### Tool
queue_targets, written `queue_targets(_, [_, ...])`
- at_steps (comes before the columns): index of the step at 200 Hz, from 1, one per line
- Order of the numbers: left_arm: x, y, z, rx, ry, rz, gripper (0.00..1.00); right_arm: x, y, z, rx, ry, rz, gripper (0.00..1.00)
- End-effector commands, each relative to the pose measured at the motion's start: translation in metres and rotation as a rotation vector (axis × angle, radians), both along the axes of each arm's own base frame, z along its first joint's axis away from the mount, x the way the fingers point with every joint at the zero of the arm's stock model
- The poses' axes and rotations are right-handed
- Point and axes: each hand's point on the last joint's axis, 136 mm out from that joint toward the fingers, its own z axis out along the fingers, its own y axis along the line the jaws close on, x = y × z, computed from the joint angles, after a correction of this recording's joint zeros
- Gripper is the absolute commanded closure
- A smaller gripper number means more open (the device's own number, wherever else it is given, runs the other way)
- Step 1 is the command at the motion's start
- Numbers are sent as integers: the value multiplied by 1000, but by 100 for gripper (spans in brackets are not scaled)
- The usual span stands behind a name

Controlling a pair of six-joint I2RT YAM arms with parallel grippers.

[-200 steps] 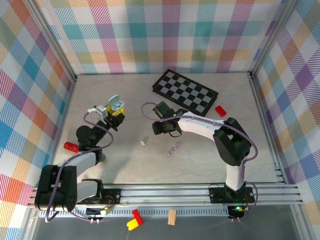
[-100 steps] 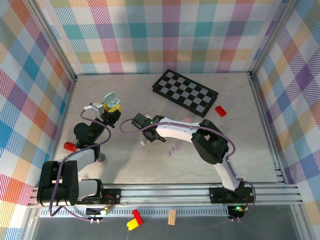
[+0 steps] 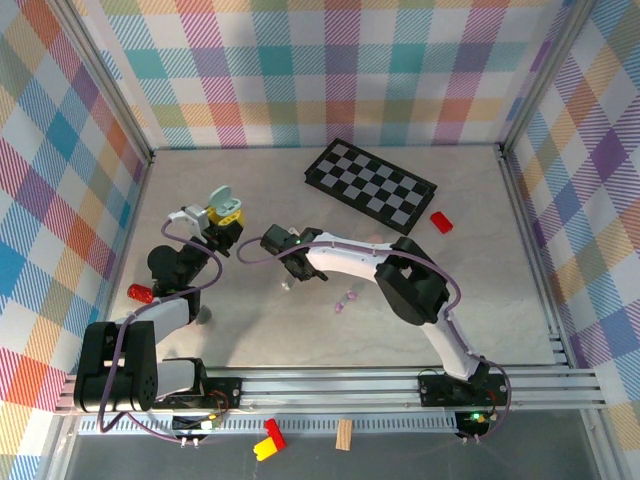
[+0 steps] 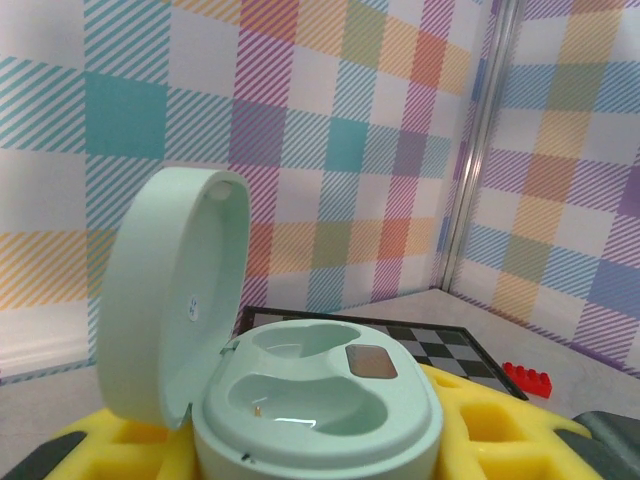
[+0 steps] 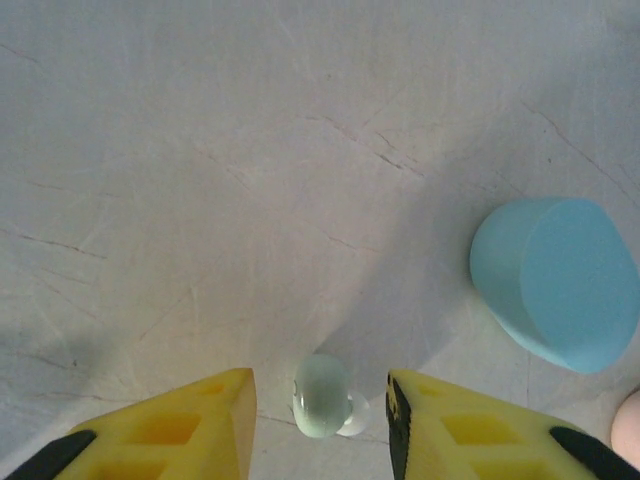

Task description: Insert wireless bluetooth earbuds into charging case

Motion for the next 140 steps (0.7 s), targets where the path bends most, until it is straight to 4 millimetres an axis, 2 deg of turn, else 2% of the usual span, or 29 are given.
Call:
queue_targets(1, [-3, 1, 14, 3, -55, -18, 100, 2, -5, -6, -49, 4, -5, 63])
queue_targets(81, [-4, 1, 15, 2, -57, -21, 100, 2, -7, -15, -78, 20, -6, 67])
queue_targets(140, [-5, 1, 15, 4, -59, -22, 100, 5, -13, -10, -87, 1, -46, 70])
